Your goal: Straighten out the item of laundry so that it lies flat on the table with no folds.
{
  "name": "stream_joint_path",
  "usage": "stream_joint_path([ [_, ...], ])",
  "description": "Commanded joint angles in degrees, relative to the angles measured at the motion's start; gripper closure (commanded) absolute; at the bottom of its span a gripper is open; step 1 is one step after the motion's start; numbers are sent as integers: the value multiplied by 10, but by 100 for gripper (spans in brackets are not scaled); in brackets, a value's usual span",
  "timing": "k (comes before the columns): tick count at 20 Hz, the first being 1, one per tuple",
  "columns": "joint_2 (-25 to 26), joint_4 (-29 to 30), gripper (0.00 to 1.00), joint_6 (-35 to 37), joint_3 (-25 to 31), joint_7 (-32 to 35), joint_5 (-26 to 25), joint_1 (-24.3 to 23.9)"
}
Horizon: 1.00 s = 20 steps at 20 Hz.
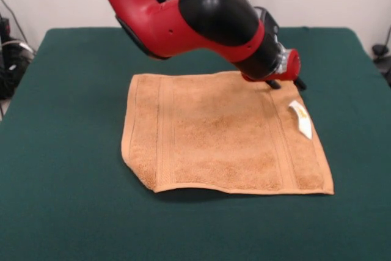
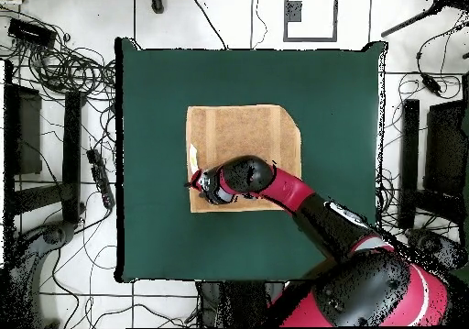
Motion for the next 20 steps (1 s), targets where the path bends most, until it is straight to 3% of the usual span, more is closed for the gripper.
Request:
stream_joint_path([
  [1, 219, 61, 0, -267, -7, 73, -62, 102],
  [20, 216, 83, 0, -343, -6, 123, -53, 142],
])
